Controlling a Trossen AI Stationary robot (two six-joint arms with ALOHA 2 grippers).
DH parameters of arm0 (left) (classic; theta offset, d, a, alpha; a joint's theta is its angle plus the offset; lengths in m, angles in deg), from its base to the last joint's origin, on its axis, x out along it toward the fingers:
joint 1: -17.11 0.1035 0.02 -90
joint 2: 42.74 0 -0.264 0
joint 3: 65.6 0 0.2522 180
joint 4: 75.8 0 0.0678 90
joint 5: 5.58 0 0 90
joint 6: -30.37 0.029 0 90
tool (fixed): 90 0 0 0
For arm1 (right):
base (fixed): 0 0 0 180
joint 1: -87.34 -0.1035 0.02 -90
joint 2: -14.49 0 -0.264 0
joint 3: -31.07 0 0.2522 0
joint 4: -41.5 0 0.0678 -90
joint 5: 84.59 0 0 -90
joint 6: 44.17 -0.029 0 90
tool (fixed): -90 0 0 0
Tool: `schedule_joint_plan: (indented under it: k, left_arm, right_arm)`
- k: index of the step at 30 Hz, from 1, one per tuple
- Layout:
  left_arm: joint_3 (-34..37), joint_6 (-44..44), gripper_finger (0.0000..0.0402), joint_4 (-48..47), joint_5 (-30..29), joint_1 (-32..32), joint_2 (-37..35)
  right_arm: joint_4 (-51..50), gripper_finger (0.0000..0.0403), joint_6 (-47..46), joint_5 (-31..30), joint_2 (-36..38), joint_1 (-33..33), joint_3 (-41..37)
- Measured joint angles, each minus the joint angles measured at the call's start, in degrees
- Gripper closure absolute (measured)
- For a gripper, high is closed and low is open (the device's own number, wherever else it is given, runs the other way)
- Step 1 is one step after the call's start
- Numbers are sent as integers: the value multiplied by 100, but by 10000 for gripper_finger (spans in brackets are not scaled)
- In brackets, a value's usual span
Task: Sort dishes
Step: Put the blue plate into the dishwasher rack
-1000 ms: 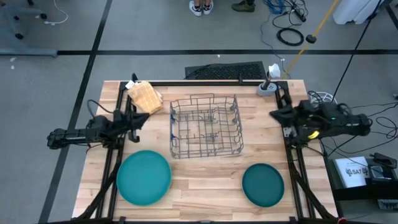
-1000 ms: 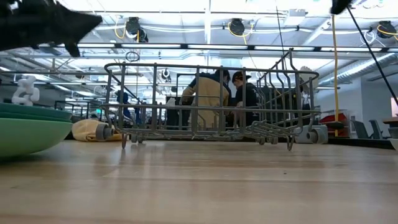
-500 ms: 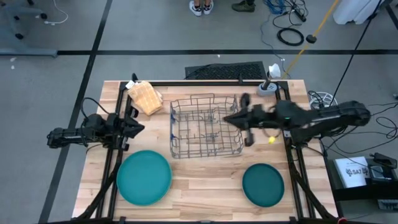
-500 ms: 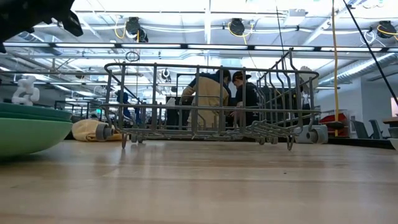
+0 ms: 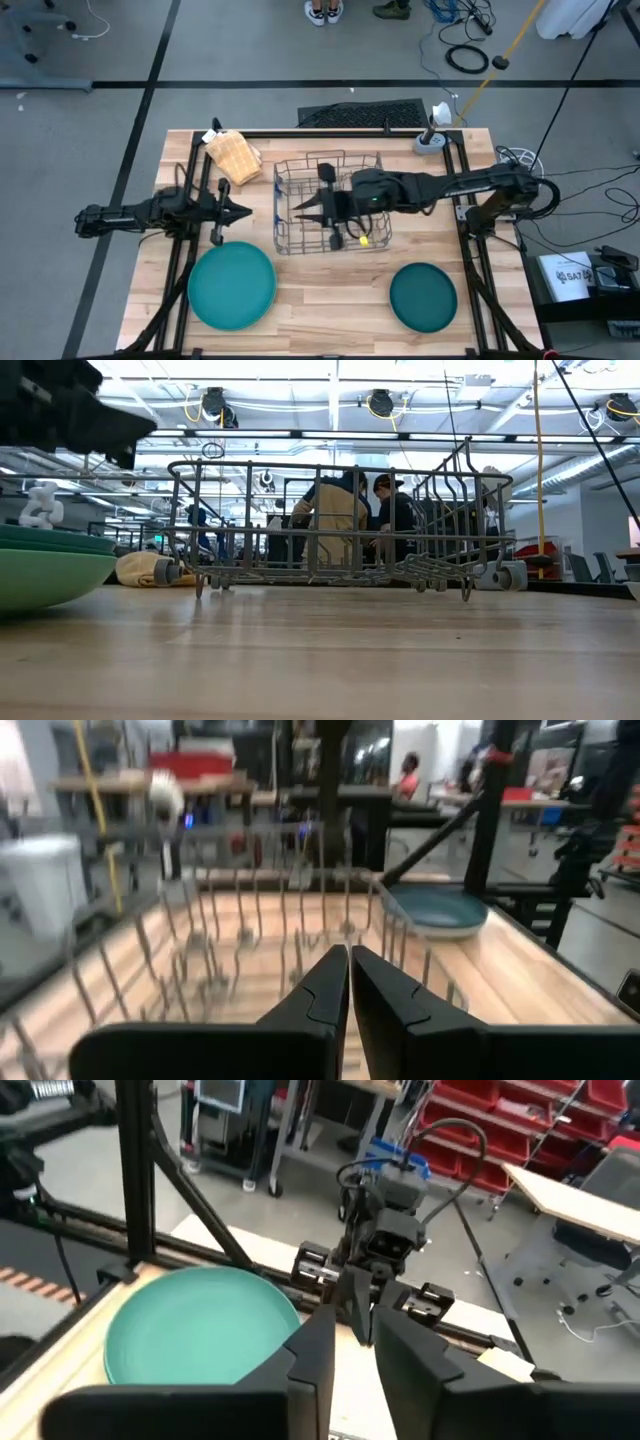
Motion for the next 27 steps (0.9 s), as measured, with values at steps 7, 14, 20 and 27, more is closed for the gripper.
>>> schedule_joint_plan:
  k: [7,14,20,27]
  left_arm:
    - [-634,-320,365,-466,67,-102,565]
    - [-1806,-738,268,-1313,111,-470,1807]
    - [-2506,-1058,199,-3182,61,-763,3331]
    - [-2764,-1381,200,-3550,306,-1008,4966]
  right_arm:
    - [-449,293,105,-8,-9,9,153]
    - [-817,272,347,-12,139,12,155]
    - [-996,272,651,-10,139,28,155]
    - [-1017,272,636,-13,139,136,155]
